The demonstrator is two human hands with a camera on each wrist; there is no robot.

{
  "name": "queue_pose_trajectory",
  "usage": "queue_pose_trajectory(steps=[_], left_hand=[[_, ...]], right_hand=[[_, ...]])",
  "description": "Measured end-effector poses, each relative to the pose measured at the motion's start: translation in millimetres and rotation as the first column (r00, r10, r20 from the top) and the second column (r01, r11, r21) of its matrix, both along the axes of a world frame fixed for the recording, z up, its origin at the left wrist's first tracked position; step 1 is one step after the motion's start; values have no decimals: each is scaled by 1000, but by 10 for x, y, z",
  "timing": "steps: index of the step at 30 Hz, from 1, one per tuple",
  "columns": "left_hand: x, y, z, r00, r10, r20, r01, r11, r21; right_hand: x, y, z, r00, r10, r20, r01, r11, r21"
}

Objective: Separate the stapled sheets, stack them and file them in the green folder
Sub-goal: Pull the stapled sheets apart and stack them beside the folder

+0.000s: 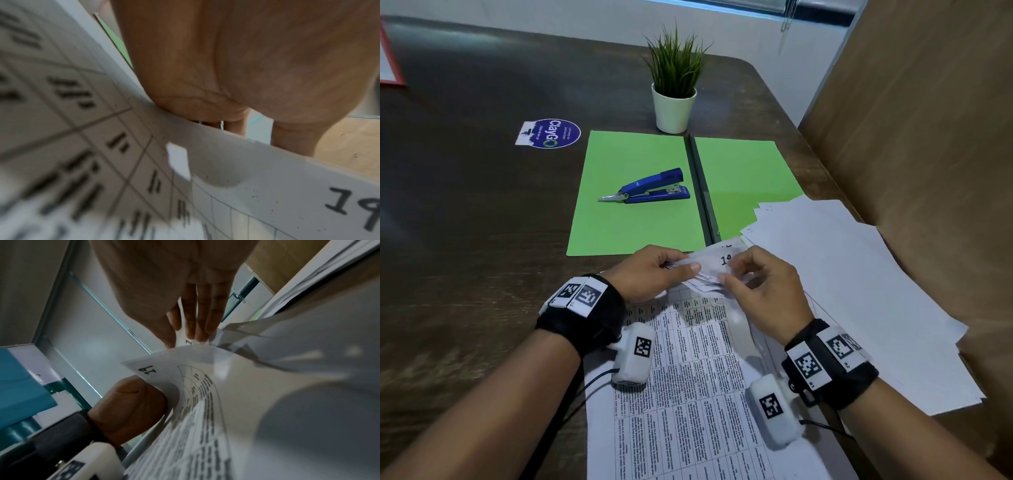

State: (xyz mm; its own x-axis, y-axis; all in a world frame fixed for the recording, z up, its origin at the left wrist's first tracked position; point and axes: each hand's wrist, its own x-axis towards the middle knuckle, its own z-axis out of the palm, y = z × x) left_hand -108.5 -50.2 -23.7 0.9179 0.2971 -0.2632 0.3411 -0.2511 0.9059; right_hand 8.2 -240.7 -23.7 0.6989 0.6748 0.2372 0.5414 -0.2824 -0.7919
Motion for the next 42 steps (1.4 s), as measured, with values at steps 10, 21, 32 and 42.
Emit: queue_pose_trajectory(steps=[10, 21, 32, 42], left_hand=[[6, -9, -14, 1000, -19, -8, 19, 1000, -9], [11, 30, -60, 999, -37, 1, 37, 999, 6], [0, 37, -57, 998, -49, 28, 49, 999, -9], [15, 45, -54, 998, -57, 10, 57, 998, 31]], right_hand=[[13, 66, -5, 999, 14, 33, -13, 999, -40], [6, 121, 25, 992, 34, 124, -28, 998, -49], [-55, 71, 133, 882, 255, 397, -149, 949, -279], [53, 228, 81, 968, 108, 225, -32, 949, -314]])
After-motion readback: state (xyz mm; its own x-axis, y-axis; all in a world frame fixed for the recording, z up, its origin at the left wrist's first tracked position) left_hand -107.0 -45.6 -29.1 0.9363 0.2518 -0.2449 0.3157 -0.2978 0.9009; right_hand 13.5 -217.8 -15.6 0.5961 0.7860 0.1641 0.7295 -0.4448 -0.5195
